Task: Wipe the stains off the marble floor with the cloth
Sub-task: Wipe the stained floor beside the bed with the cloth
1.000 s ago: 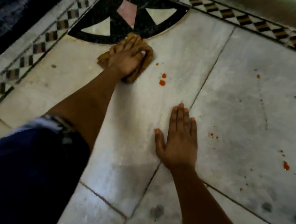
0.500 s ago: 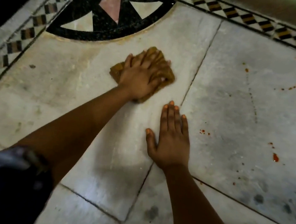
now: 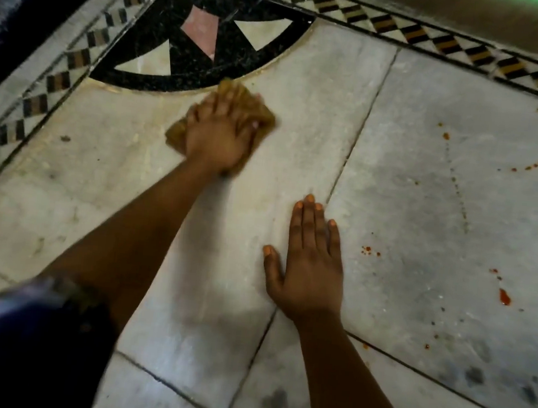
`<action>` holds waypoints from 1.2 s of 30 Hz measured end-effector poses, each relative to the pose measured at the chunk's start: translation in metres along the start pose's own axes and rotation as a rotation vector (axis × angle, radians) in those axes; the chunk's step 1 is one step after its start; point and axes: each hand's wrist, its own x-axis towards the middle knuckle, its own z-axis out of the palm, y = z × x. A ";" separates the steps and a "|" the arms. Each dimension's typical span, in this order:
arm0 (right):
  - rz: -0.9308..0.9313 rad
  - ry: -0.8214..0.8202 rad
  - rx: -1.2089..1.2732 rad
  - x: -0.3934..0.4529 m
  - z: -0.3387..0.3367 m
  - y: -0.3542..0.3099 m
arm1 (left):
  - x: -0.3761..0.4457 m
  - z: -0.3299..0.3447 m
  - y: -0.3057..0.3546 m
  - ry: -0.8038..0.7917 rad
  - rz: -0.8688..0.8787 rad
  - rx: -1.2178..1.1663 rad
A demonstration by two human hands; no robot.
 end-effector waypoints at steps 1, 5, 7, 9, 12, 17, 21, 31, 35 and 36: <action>-0.003 0.001 0.007 0.000 0.000 0.000 | 0.025 -0.002 0.006 -0.001 -0.067 -0.018; -0.010 0.012 -0.001 -0.001 0.001 0.000 | 0.068 -0.007 0.054 -0.079 -0.028 -0.052; -0.009 0.006 -0.007 0.000 0.001 0.000 | 0.039 0.000 0.070 -0.081 0.147 -0.012; 0.000 -0.003 -0.013 0.001 0.000 -0.001 | -0.014 0.004 0.055 -0.060 0.319 -0.031; -0.003 0.000 -0.005 0.000 -0.001 0.000 | -0.062 0.006 -0.002 0.034 0.197 -0.039; -0.010 0.015 0.011 0.000 0.002 -0.001 | 0.027 -0.010 -0.002 -0.004 -0.158 -0.031; -0.026 0.007 -0.025 0.000 0.002 0.000 | 0.052 -0.005 0.069 -0.076 -0.041 -0.061; -0.023 0.017 -0.048 -0.002 0.004 0.002 | -0.051 0.005 -0.028 0.015 0.017 -0.004; -0.037 0.004 -0.054 -0.003 0.005 0.001 | -0.014 -0.003 0.009 -0.037 -0.227 -0.092; -0.038 0.000 -0.059 -0.002 0.005 0.001 | -0.021 -0.002 0.019 -0.045 -0.179 -0.105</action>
